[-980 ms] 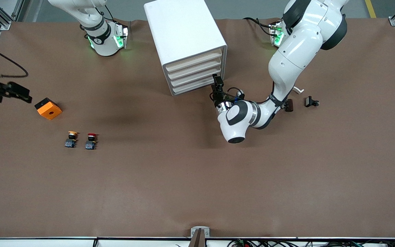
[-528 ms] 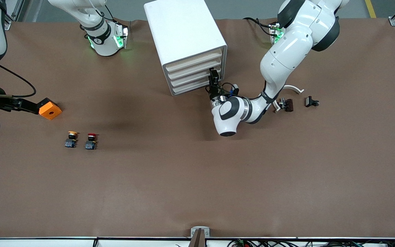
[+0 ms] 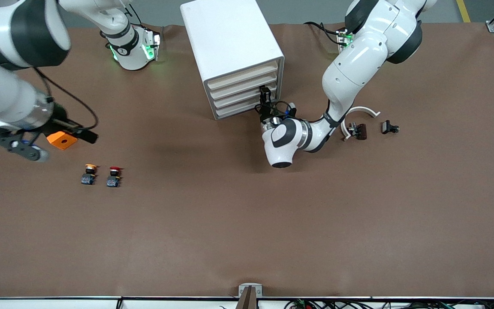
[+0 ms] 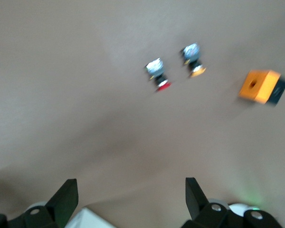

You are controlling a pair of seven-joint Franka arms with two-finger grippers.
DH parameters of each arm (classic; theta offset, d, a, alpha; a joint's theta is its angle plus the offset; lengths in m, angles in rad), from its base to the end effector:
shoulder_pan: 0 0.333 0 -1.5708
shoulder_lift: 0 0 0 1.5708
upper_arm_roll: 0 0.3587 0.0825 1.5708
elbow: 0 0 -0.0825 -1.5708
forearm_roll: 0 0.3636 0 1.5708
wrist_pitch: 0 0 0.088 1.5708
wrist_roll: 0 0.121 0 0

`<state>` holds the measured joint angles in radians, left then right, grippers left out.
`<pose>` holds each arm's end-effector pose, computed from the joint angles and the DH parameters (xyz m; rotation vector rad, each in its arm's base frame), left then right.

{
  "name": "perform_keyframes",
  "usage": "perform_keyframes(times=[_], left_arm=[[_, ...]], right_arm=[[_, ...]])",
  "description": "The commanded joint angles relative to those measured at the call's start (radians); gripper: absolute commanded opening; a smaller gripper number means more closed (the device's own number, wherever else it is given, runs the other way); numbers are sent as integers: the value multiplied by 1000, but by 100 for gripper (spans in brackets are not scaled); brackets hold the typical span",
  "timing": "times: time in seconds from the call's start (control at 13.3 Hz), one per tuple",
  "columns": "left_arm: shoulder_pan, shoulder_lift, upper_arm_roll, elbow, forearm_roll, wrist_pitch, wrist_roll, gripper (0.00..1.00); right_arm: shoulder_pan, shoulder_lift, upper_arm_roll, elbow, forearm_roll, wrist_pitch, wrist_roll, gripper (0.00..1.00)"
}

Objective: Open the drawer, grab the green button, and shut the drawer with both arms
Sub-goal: 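Pull the drawer open with the left gripper while the right gripper approaches, then reach the right gripper down into the open drawer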

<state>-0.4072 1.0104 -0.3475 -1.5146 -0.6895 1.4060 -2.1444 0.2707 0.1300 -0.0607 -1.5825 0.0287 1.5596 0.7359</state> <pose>0.4023 -0.4511 0.1411 -1.2604 -1.4177 1.3084 0.5547 0.1241 0.5755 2.9757 -0.8041 -0.2245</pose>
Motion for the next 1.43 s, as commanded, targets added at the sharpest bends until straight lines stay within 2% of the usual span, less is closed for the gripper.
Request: perform_keyframes(times=[0.0,0.15,0.53,0.9,1.06,1.36], left_arm=[[8,-3,5,5,-41,-13,6,2],[10,-3,10,10,-48,-12,6,3],[22,-3,87,11,-139,-9,11,3],[68,2,124,37,-193,-6,9,3],[100,2,125,42,-202,1,8,4],[162,2,125,62,-205,11,6,6]], right_arm=[[50,-4,-10,3,72,25,156,100],[73,-3,-10,-5,109,68,251,100],[214,28,-10,-30,108,168,494,100],[346,94,-11,-47,100,292,748,100],[416,134,-13,-68,93,370,857,100],[524,224,-11,-68,21,444,994,100]])
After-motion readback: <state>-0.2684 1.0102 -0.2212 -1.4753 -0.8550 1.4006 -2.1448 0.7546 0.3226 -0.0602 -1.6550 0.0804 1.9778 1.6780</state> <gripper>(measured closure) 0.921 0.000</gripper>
